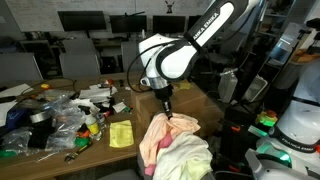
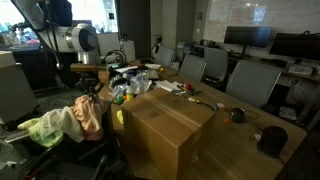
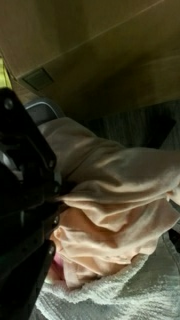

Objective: Put the peach shirt, the white towel, the pink shirt and the green towel on the top of the box respectively

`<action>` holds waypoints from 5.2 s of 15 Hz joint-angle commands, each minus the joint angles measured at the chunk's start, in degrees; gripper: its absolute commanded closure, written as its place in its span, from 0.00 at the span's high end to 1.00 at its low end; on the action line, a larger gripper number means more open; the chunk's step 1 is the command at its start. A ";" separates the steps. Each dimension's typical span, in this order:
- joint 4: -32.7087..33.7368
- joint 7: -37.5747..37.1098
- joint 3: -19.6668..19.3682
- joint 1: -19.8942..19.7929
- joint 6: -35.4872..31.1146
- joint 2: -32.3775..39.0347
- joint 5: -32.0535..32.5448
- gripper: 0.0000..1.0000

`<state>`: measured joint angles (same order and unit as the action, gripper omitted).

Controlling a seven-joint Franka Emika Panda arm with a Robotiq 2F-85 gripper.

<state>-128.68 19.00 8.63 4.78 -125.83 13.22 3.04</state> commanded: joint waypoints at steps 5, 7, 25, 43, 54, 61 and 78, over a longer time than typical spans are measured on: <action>-9.26 -6.05 -0.96 0.62 -10.33 -13.04 3.14 0.02; -9.68 -7.44 -1.31 0.54 -10.91 -15.09 4.05 0.02; 10.50 -25.28 -9.33 -6.52 -1.07 -16.93 7.63 0.02; 32.84 -30.62 -21.17 -18.11 7.77 0.47 -5.58 0.02; 38.93 -31.92 -21.86 -21.32 8.16 7.25 -8.90 0.41; 30.38 -23.58 -20.79 -20.64 4.59 4.45 -6.57 0.95; -9.91 -2.75 -11.38 -8.87 -0.31 -16.12 10.43 1.00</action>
<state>-134.07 15.89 -4.98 -7.12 -124.17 0.85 10.20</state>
